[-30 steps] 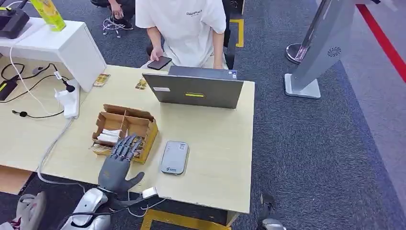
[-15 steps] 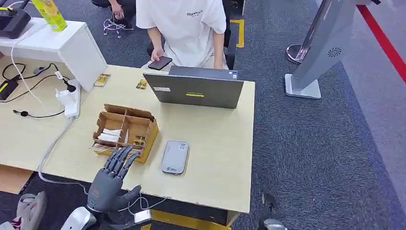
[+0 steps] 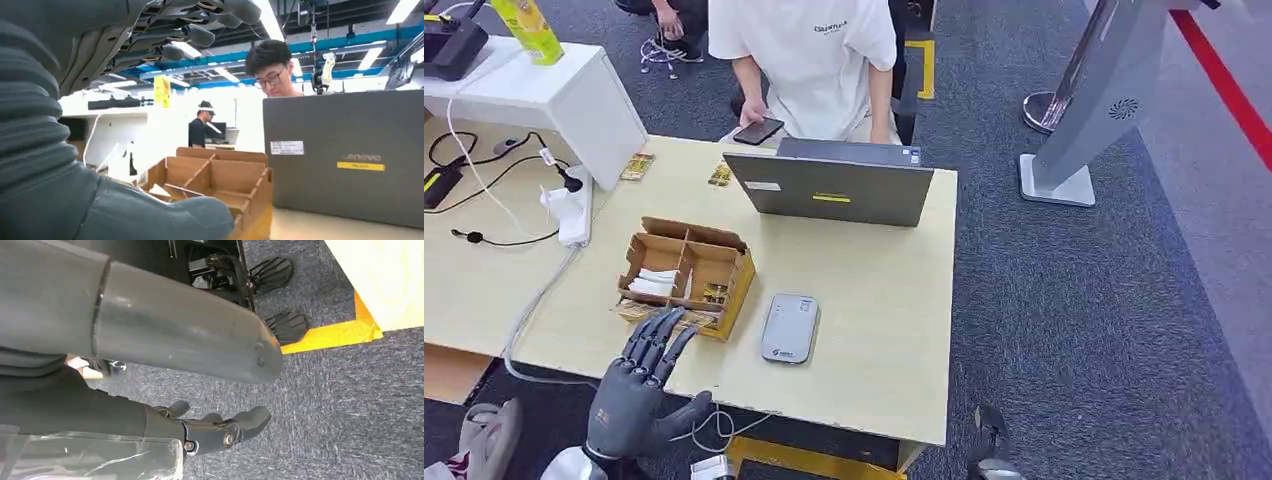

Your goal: Pass the card to the sensor for recognition and then transmit it.

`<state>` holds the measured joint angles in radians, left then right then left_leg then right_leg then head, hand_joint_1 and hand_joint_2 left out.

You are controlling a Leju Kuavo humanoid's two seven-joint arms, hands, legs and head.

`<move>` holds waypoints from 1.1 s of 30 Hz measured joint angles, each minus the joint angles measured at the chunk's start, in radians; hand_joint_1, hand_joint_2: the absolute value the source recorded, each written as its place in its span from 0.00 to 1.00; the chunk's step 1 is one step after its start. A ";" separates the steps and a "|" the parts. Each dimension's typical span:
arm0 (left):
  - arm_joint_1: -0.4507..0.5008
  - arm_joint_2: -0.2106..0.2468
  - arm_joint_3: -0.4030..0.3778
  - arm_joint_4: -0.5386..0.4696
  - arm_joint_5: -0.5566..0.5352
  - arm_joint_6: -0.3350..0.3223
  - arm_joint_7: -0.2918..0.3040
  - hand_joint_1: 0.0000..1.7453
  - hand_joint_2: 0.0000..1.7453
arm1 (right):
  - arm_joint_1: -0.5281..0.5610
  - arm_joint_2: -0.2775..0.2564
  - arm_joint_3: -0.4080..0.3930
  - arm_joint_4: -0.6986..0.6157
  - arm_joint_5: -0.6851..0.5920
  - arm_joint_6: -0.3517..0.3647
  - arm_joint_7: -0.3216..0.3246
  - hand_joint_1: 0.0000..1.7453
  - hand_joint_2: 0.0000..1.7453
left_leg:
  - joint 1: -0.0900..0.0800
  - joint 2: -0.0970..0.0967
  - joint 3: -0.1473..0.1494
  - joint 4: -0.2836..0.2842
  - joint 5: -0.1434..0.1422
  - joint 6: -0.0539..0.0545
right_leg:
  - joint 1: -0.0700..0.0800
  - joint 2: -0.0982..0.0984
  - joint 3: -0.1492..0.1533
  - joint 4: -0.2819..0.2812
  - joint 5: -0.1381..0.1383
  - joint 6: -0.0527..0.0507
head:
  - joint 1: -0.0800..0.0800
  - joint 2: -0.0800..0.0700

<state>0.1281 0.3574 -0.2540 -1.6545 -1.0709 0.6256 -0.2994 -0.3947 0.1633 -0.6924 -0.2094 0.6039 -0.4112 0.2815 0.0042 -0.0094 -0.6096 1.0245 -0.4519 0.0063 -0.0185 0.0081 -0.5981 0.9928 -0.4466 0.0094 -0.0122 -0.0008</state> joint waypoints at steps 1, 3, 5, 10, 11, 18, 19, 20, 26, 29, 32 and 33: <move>-0.015 0.000 0.007 0.008 -0.014 -0.006 0.014 0.00 1.00 | 0.000 0.000 0.000 0.000 0.006 0.000 0.001 0.00 0.00 | 0.000 0.000 0.000 0.000 0.000 0.000 | 0.000 0.000 0.000 0.000 0.000 0.000 | 0.000 0.000; -0.059 0.000 0.018 0.050 -0.029 -0.019 0.029 0.00 1.00 | -0.002 0.000 0.000 0.000 0.014 0.000 0.008 0.00 0.00 | 0.000 -0.002 0.000 0.000 0.001 0.000 | 0.000 -0.002 0.001 0.000 0.000 0.000 | 0.000 0.000; -0.091 0.000 0.027 0.090 -0.034 -0.021 0.032 0.00 1.00 | -0.002 0.002 0.000 0.000 0.019 0.000 0.011 0.00 0.00 | 0.000 -0.002 0.000 0.000 0.001 -0.001 | 0.000 -0.002 0.001 0.000 0.001 0.000 | 0.000 0.000; -0.144 -0.005 0.036 0.166 -0.047 -0.029 0.040 0.00 1.00 | -0.003 0.005 0.000 0.000 0.025 0.000 0.016 0.00 0.00 | 0.000 -0.002 0.000 0.000 0.002 -0.001 | 0.000 -0.002 0.001 0.001 0.001 0.000 | 0.000 0.000; -0.150 -0.007 0.036 0.178 -0.050 -0.031 0.043 0.00 1.00 | -0.003 0.005 0.000 0.000 0.026 0.000 0.018 0.00 0.00 | 0.000 -0.002 0.000 0.000 0.002 -0.001 | 0.000 -0.002 0.001 0.001 0.001 0.000 | 0.000 0.000; -0.172 -0.010 0.036 0.227 -0.050 -0.034 0.049 0.00 1.00 | -0.004 0.006 0.000 0.000 0.026 0.000 0.022 0.00 0.00 | 0.000 -0.002 0.000 0.000 0.002 -0.001 | 0.000 -0.002 0.001 0.000 0.001 0.000 | 0.000 0.000; -0.172 -0.010 0.036 0.231 -0.050 -0.034 0.049 0.00 1.00 | -0.004 0.006 0.000 0.000 0.026 0.000 0.022 0.00 0.00 | 0.000 -0.002 0.000 0.000 0.002 -0.001 | 0.000 -0.002 0.001 0.000 0.001 0.000 | 0.000 0.000; -0.173 -0.010 0.036 0.234 -0.050 -0.034 0.049 0.00 1.00 | -0.004 0.006 0.000 0.000 0.026 0.000 0.022 0.00 0.00 | 0.000 -0.002 0.000 0.000 0.002 -0.001 | 0.000 -0.002 0.001 0.000 0.001 0.000 | 0.000 0.000; -0.176 -0.010 0.036 0.249 -0.051 -0.034 0.049 0.00 1.00 | -0.005 0.006 0.000 0.000 0.026 0.000 0.023 0.00 0.00 | 0.000 -0.002 0.000 0.000 0.002 -0.001 | 0.000 -0.002 0.001 0.000 0.001 0.000 | 0.000 0.000; -0.177 -0.010 0.036 0.253 -0.051 -0.034 0.049 0.00 1.00 | -0.005 0.006 0.000 0.000 0.026 0.000 0.023 0.00 0.00 | 0.000 -0.002 0.000 0.000 0.002 -0.001 | 0.000 -0.002 0.001 0.000 0.001 0.000 | 0.000 0.000; -0.178 -0.010 0.036 0.257 -0.051 -0.034 0.049 0.00 1.00 | -0.005 0.006 0.000 0.000 0.026 0.000 0.023 0.00 0.00 | 0.000 -0.002 0.000 0.000 0.002 -0.001 | 0.000 -0.002 0.001 0.000 0.001 0.000 | 0.000 0.000; -0.178 -0.010 0.036 0.257 -0.051 -0.034 0.049 0.00 1.00 | -0.005 0.006 0.000 0.000 0.026 0.000 0.023 0.00 0.00 | 0.000 -0.002 0.000 0.000 0.002 -0.001 | 0.000 -0.002 0.001 0.000 0.001 0.000 | 0.000 0.000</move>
<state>-0.0501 0.3475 -0.2178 -1.3973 -1.1219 0.5921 -0.2506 -0.3994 0.1694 -0.6924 -0.2094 0.6298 -0.4112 0.3040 0.0046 -0.0113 -0.6095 1.0244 -0.4503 0.0051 -0.0183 0.0061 -0.5974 0.9933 -0.4460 0.0091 -0.0122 -0.0008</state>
